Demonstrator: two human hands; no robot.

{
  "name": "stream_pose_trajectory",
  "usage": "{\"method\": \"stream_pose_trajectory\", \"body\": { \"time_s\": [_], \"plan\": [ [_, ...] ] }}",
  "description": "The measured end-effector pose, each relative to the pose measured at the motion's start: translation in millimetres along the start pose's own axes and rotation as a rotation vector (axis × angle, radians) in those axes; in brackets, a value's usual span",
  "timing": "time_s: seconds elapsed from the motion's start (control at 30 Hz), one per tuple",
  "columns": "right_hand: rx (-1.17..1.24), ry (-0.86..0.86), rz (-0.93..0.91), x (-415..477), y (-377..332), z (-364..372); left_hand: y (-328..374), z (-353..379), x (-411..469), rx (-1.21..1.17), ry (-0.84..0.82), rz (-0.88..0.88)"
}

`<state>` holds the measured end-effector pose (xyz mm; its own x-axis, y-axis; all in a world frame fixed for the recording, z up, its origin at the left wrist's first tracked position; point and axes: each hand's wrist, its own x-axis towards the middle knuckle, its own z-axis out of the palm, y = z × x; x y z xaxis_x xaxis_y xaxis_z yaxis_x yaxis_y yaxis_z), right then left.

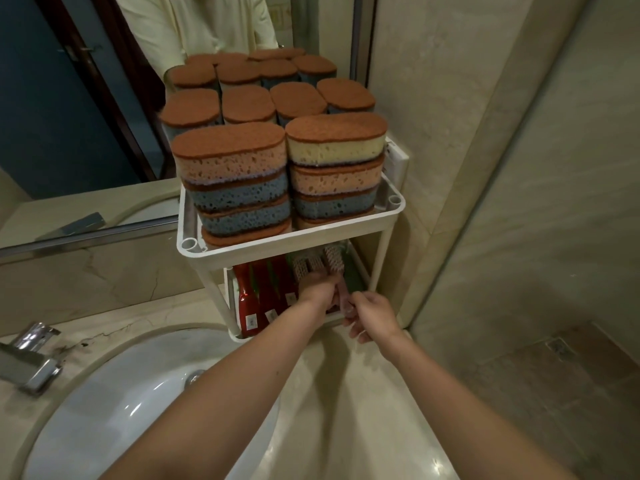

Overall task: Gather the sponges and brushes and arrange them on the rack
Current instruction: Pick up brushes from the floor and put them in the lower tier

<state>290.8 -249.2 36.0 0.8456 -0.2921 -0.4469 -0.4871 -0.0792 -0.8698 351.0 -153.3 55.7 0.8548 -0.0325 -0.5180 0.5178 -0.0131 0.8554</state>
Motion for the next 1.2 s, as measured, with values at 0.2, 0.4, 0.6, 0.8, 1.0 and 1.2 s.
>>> {"method": "stream_pose_trajectory", "body": {
  "time_s": [0.2, 0.4, 0.6, 0.8, 1.0, 1.2],
  "plan": [
    [0.348, -0.034, 0.074, 2, 8, -9, -8, 12, 9, -0.021, -0.03, 0.047],
    [0.395, 0.064, 0.091, 21, 17, -11, -20, 19, 18, 0.138, -0.062, 0.141],
    [0.434, 0.114, 0.147, 42, 17, -1, -26, 15, 28, 0.164, -0.112, 0.148],
    [0.38, 0.158, 0.166, 54, 23, 2, -31, 16, 30, 0.165, -0.103, 0.15],
    [0.406, 0.151, 0.191, 58, 26, 1, -35, 19, 32, 0.155, -0.041, 0.14],
    [0.409, 0.125, 0.194, 58, 23, -1, -38, 24, 34, 0.142, -0.01, 0.087]
  ]
}}
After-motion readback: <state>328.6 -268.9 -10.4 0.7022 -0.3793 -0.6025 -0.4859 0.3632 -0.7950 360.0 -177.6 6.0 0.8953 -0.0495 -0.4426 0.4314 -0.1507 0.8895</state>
